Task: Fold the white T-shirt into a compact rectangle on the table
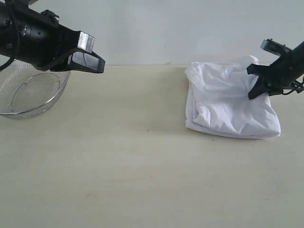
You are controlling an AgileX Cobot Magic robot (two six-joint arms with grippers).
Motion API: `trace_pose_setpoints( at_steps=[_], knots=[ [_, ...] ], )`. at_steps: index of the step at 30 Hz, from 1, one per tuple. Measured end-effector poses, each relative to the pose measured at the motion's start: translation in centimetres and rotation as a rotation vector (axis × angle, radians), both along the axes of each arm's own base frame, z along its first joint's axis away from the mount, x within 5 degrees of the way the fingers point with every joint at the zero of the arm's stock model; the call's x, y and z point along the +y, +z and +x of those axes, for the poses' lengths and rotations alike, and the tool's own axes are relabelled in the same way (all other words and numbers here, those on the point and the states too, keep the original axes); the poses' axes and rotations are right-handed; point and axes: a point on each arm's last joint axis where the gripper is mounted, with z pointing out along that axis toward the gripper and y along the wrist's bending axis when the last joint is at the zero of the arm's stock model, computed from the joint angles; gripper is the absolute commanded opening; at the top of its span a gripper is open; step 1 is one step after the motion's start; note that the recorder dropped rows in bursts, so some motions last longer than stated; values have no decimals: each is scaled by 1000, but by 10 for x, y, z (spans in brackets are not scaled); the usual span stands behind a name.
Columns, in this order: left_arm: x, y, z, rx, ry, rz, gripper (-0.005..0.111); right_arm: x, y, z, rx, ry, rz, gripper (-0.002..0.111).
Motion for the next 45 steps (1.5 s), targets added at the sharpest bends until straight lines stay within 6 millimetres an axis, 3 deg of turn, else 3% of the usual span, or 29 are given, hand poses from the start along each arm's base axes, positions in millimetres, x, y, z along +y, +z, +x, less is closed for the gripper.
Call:
trace_pose_setpoints(
  at_steps=[19,22,27,41,45],
  knots=[
    [0,0,0,0,0,0,4,0,0,1,-6,2,-4,0],
    [0,0,0,0,0,0,4,0,0,1,-12,6,-8,8],
    [0,0,0,0,0,0,4,-1,0,2,-24,12,-17,32],
    [0,0,0,0,0,0,4,-3,0,4,-50,15,-44,37],
    [0,0,0,-1,-1,2,4,-4,0,3,-42,6,-57,58]
  ],
)
